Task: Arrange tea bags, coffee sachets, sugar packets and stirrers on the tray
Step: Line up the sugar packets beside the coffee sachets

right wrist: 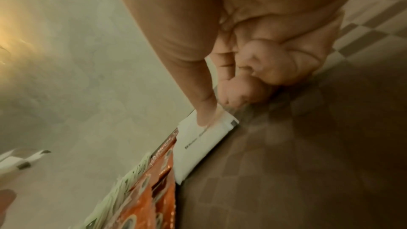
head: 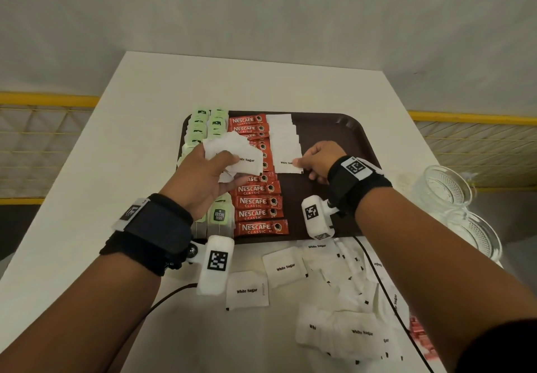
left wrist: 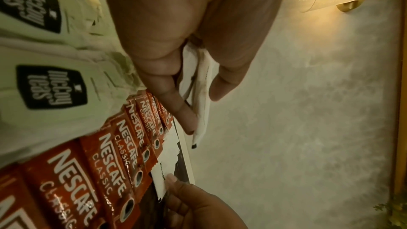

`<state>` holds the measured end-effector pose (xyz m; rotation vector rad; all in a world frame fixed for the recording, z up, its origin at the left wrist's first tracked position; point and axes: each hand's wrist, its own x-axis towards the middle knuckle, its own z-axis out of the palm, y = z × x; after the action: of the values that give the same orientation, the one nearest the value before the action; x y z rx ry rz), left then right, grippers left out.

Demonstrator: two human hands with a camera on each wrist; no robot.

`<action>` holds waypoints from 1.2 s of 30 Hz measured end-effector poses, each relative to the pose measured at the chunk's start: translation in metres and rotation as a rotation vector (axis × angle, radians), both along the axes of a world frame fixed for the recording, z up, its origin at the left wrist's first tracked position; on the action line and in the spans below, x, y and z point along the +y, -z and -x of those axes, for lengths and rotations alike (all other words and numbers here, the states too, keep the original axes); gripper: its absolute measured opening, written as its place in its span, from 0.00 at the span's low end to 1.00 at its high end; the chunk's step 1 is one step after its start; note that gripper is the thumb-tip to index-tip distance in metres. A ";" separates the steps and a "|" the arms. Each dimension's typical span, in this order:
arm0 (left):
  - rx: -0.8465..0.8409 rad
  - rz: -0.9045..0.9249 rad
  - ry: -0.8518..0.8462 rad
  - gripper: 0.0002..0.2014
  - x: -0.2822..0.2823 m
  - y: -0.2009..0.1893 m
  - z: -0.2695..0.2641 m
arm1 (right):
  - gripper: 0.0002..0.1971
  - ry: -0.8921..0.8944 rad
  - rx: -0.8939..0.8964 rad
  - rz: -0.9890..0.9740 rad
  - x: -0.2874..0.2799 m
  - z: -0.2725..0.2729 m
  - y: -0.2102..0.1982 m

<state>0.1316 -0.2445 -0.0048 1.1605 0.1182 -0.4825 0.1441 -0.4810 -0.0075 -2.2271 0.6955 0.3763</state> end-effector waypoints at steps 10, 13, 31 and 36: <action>-0.034 -0.007 -0.003 0.24 -0.020 0.002 0.009 | 0.12 -0.112 -0.211 -0.533 0.026 0.030 -0.017; -0.018 -0.006 0.012 0.23 -0.024 0.002 0.010 | 0.08 -0.084 -0.266 -0.523 0.024 0.034 -0.013; 0.029 0.036 -0.045 0.24 -0.005 0.002 0.007 | 0.14 0.011 -0.028 -0.116 -0.007 0.009 0.012; 0.042 0.021 -0.051 0.25 -0.003 0.005 0.007 | 0.11 -0.051 0.062 0.000 0.000 0.004 0.006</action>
<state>0.1248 -0.2476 -0.0093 1.1240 0.1783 -0.4617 0.1397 -0.4810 -0.0138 -2.2443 0.6725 0.4717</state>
